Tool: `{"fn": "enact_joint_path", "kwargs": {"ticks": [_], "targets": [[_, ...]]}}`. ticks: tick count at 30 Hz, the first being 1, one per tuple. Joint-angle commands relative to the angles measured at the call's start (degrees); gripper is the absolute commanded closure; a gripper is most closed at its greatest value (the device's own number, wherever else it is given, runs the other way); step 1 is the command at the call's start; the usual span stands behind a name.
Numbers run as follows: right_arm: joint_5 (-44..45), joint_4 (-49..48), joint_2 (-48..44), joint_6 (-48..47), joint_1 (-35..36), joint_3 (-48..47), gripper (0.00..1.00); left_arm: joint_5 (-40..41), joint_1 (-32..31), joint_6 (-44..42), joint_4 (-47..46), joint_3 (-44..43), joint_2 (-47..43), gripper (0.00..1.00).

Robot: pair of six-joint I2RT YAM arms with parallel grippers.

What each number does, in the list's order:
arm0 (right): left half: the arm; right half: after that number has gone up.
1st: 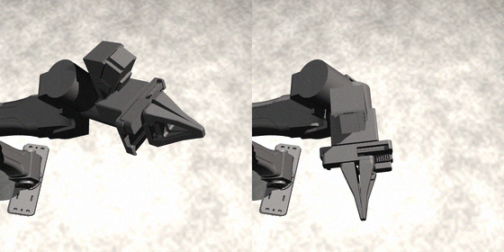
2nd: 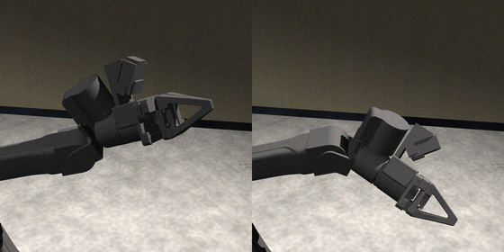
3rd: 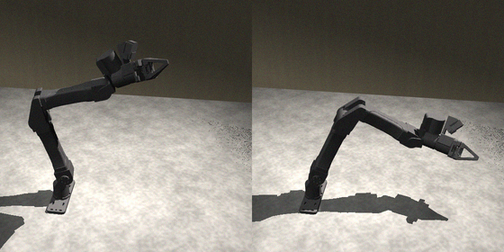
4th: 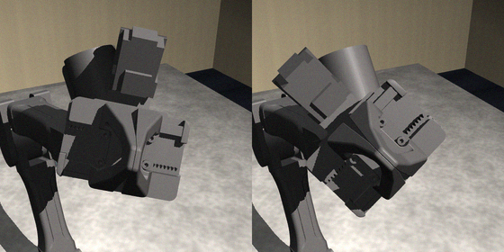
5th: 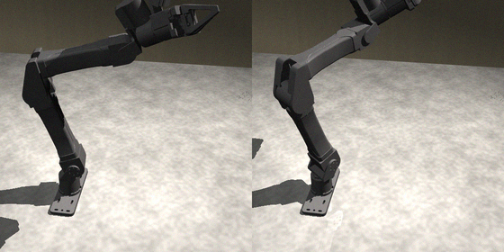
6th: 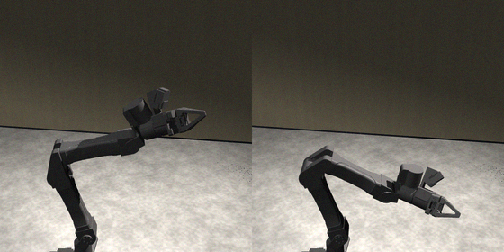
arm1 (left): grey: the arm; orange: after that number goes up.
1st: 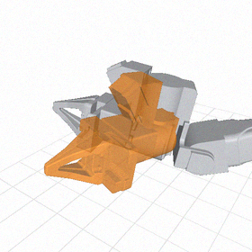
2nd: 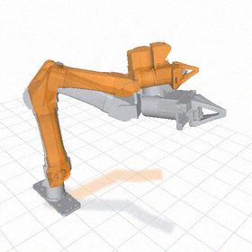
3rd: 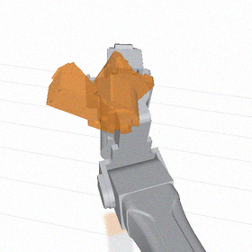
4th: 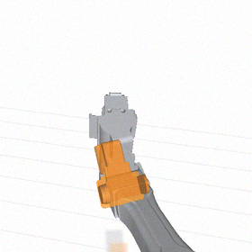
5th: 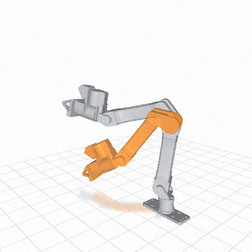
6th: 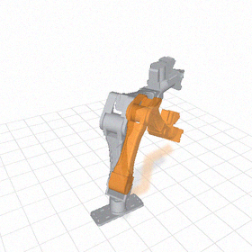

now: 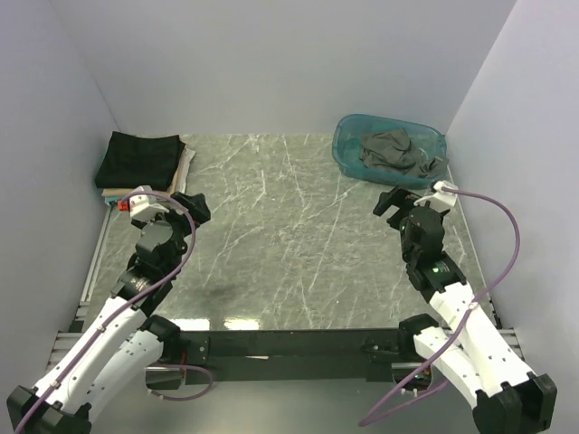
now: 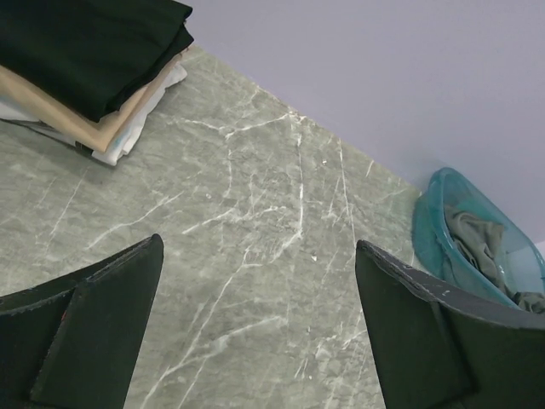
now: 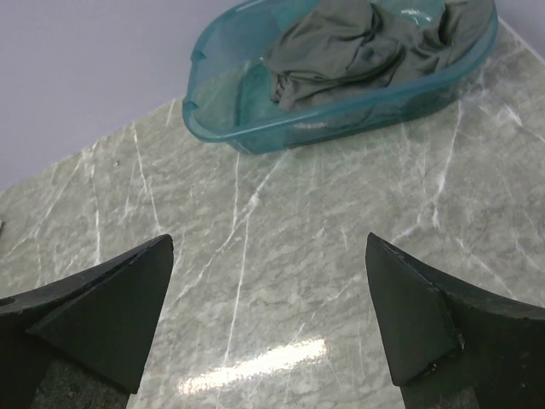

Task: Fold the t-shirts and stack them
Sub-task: Grab the tshirt from the pile

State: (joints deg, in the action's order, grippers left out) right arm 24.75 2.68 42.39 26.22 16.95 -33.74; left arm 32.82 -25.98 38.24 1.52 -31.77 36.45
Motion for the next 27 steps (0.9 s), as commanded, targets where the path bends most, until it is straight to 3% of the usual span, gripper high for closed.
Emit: {"fn": "enact_joint_path", "kwargs": {"ticks": [1,5,7,9,14,17,23,27], "targets": [[-0.6,-1.4,0.3,-1.8,0.1,-3.3,0.00,0.1,-0.1,1.0,1.3,-2.7,-0.3,0.00],[3.3,-3.9,3.2,0.1,0.1,-4.8,0.00,-0.7,-0.1,0.2,1.6,-2.9,-0.4,0.01],[7.7,-1.4,8.7,2.1,-0.1,-7.9,0.00,2.8,-0.1,3.0,3.0,-3.4,-0.6,0.01],[9.9,4.6,17.3,2.0,-1.2,-15.4,0.00,4.6,-0.1,4.4,4.8,-3.8,-0.9,0.01],[2.9,18.7,37.8,-1.0,-5.8,-39.2,0.00,2.7,-0.1,3.5,1.7,-1.0,-4.0,0.00],[2.4,22.6,53.7,-3.6,-8.5,-52.7,0.00,5.3,0.0,4.3,1.1,0.0,-5.6,0.01],[-2.0,30.4,77.3,-6.4,-12.7,-79.3,0.00,7.6,0.0,5.3,2.8,-0.4,-6.8,0.01],[-3.8,31.6,89.2,-11.2,-13.5,-92.3,0.00,8.6,0.0,5.6,4.1,-1.2,-5.4,0.01]]}}
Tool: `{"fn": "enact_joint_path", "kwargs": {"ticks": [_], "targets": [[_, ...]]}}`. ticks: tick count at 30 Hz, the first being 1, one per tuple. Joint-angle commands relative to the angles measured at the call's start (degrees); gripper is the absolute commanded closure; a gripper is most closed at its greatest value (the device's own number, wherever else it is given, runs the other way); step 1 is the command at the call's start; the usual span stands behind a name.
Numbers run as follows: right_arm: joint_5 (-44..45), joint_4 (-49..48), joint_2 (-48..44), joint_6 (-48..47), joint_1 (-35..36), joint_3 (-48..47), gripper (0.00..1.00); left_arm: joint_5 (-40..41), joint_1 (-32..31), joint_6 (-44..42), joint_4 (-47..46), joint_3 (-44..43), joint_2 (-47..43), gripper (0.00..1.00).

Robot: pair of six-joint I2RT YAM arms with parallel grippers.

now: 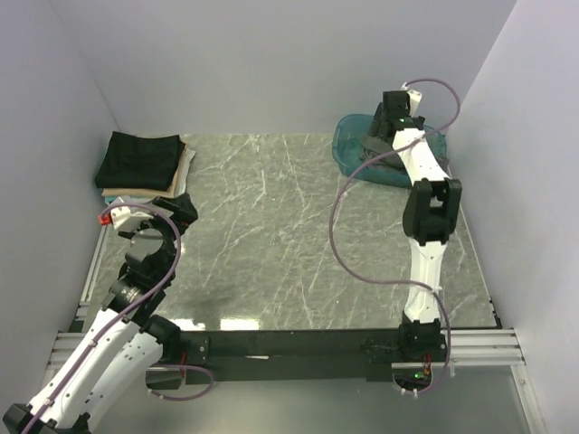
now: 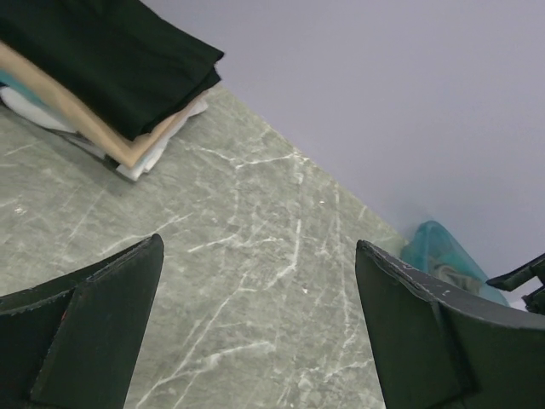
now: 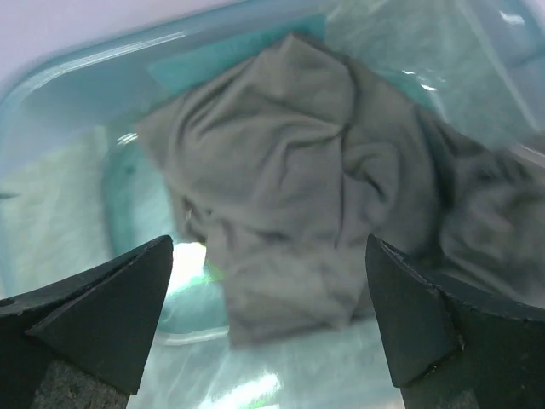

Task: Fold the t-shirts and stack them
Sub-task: Grab the tshirt from the pile

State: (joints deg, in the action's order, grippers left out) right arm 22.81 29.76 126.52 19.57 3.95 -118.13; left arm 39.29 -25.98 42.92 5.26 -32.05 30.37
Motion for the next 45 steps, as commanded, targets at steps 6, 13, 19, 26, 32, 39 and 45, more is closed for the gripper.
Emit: {"fn": "enact_joint_path", "kwargs": {"ticks": [6,13,19,26,32,39,45], "targets": [[-4.0,1.9,14.5,-8.9,-0.9,-14.1,0.00,5.4,0.0,3.1,5.2,-4.1,4.1,0.01],[-7.2,1.5,17.4,-11.7,-1.8,-13.3,0.00,5.3,0.0,2.6,4.9,-4.4,5.0,0.01],[-14.0,7.4,22.1,-11.0,-3.7,-19.4,0.04,6.4,0.0,3.1,5.1,-4.0,4.1,0.00],[-17.3,6.4,19.6,-10.7,-7.0,-12.9,0.55,6.8,0.0,3.4,5.7,-4.0,3.4,0.00],[-18.8,7.7,17.9,-12.5,-7.1,-14.6,0.95,6.2,0.0,3.3,5.7,-4.3,3.8,0.01],[-20.5,-2.5,3.2,-10.3,-5.8,-10.3,1.00,4.3,0.0,3.2,6.8,-5.5,3.7,0.01],[-14.5,-8.3,-12.2,-13.2,0.4,-6.7,1.00,0.8,0.0,2.3,5.2,-4.9,2.6,0.01]]}}
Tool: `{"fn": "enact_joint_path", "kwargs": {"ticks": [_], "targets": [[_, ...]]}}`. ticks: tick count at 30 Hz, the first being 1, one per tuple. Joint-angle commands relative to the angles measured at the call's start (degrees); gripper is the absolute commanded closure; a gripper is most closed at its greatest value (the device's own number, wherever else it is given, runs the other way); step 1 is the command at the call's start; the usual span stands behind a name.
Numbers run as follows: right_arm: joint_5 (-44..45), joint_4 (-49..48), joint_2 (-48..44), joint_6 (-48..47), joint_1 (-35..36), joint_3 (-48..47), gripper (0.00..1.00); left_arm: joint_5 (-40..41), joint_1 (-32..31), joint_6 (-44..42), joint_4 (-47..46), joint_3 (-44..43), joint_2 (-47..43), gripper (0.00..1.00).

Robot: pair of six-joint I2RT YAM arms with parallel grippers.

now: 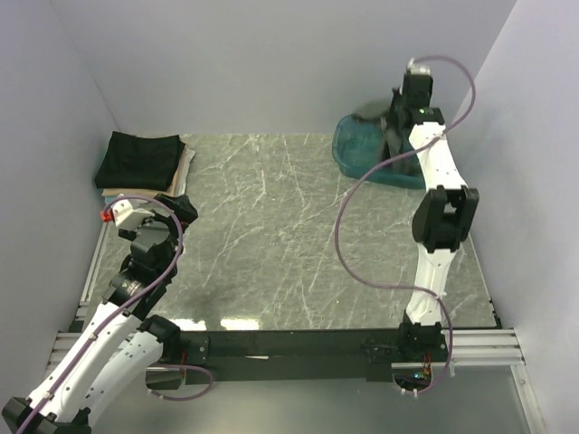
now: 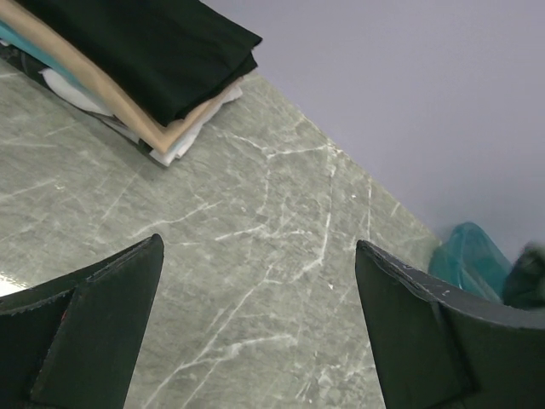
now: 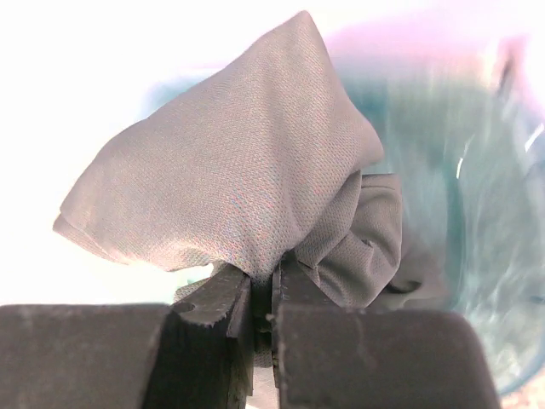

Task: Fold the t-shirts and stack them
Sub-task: Grab the tshirt from the pile, then move the tshirt to the center of the board

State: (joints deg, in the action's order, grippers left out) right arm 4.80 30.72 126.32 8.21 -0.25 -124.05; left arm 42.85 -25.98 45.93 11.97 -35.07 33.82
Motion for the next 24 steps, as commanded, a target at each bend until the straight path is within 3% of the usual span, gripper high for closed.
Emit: {"fn": "enact_joint_path", "kwargs": {"ticks": [1,5,10,14,16,19,20,21,23,24], "targets": [[4.2,-9.3,-15.0,-2.7,7.3,-0.8,1.00,-3.1,0.0,-0.5,-1.4,-1.9,-1.1,0.01],[5.8,-8.4,-21.9,-6.8,15.1,-0.5,0.97,-4.7,0.0,-0.1,-1.0,-2.3,-1.5,0.00],[3.9,-10.2,-32.1,-7.5,23.5,7.8,0.94,-6.0,0.0,2.3,1.0,-2.8,-2.2,0.01],[-8.7,-10.9,-38.5,-0.4,25.7,17.0,0.90,-6.3,0.0,5.7,4.3,-3.3,-3.4,0.01],[-13.0,-13.0,-42.0,2.8,26.2,25.9,0.86,-6.5,0.0,7.3,5.8,-3.2,-4.2,0.01],[-12.7,-15.4,-46.0,5.1,27.9,39.6,0.57,-6.7,0.0,9.6,8.0,-3.1,-4.6,0.01],[-11.2,-15.9,-46.9,5.8,28.2,45.8,0.39,-6.8,0.0,10.1,8.6,-3.1,-4.6,0.01],[-7.9,-16.7,-47.6,7.9,28.2,48.4,0.30,-7.0,0.0,10.5,9.0,-3.1,-4.5,0.01],[-4.4,-15.7,-49.4,9.5,28.1,52.5,0.18,-8.0,0.0,11.0,9.7,-3.1,-3.3,0.01],[-1.8,-13.8,-50.6,10.8,28.2,54.9,0.17,-9.6,-0.1,11.0,9.7,-3.1,-2.9,0.01]]}}
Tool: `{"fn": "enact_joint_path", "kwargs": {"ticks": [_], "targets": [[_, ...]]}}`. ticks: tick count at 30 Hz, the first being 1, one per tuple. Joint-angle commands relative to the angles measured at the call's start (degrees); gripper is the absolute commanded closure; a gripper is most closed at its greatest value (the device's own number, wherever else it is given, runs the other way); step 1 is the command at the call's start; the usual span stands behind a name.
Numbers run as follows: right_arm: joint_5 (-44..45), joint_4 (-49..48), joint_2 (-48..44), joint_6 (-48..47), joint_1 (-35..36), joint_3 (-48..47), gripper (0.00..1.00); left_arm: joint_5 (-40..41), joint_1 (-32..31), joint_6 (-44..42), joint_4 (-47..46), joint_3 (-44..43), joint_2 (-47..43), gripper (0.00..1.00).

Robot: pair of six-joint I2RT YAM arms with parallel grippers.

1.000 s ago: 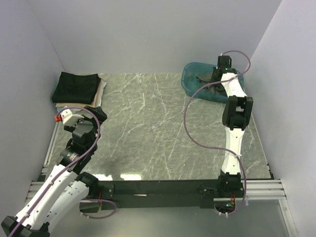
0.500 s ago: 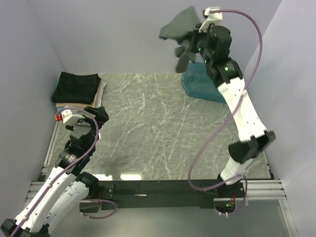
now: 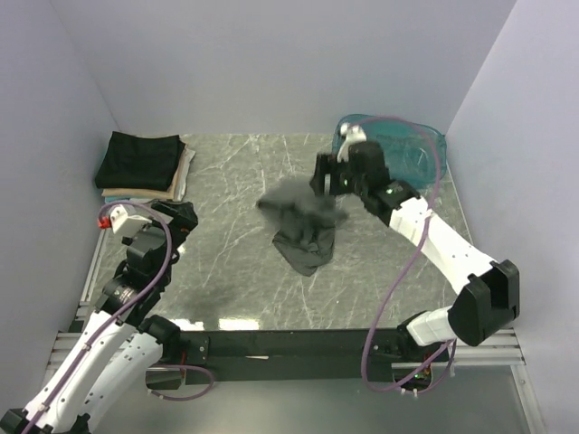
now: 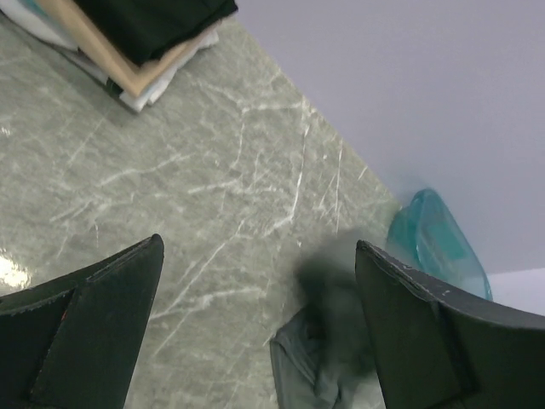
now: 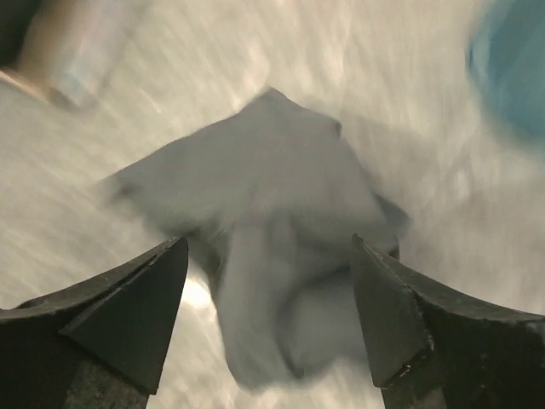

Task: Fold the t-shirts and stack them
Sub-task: Move the tshirt to the center of the board, then flatten the tshirt out

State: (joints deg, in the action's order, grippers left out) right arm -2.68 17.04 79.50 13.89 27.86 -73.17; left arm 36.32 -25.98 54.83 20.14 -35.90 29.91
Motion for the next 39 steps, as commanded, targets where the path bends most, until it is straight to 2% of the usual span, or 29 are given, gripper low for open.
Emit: {"fn": "enact_joint_path", "kwargs": {"ticks": [1,5,9,10,13,16,20,25,31,39], "targets": [[8.2,0.7,-4.5,5.4,0.1,5.3,0.16,-3.9,-0.1,1.8,1.4,-2.2,2.3,0.00],[12.1,1.9,-9.4,7.9,0.0,12.9,0.16,-9.9,-0.1,-0.2,0.3,-2.4,6.5,0.01],[13.6,2.0,-13.9,10.4,0.0,19.1,0.15,-19.9,-0.1,-3.4,-4.0,-0.8,10.7,0.01],[14.3,2.2,-14.3,11.1,-0.1,20.0,0.15,-25.2,-0.1,-4.2,-5.4,-0.1,12.3,0.01],[14.5,1.9,-14.8,12.7,0.0,23.0,0.15,-35.9,-0.2,-5.0,-14.8,3.6,15.7,0.00],[13.4,0.9,-14.6,13.6,-0.2,24.8,0.15,-39.9,-0.7,-4.2,-21.5,5.4,21.1,0.00],[12.6,-0.1,-14.0,14.1,-0.2,25.9,0.15,-41.4,-2.0,-5.5,-24.3,3.3,29.7,0.02],[10.9,-0.3,-12.5,14.2,-0.9,26.7,0.16,-42.1,-3.4,-6.9,-28.1,-0.9,41.3,0.16],[10.8,0.5,-12.0,13.7,-1.6,27.6,0.16,-39.2,-3.6,-10.2,-28.0,-7.7,53.0,0.34],[9.3,-0.2,-11.8,12.7,-4.5,29.0,0.16,-41.5,-4.3,-13.2,-27.0,-15.2,64.6,0.46]]}}
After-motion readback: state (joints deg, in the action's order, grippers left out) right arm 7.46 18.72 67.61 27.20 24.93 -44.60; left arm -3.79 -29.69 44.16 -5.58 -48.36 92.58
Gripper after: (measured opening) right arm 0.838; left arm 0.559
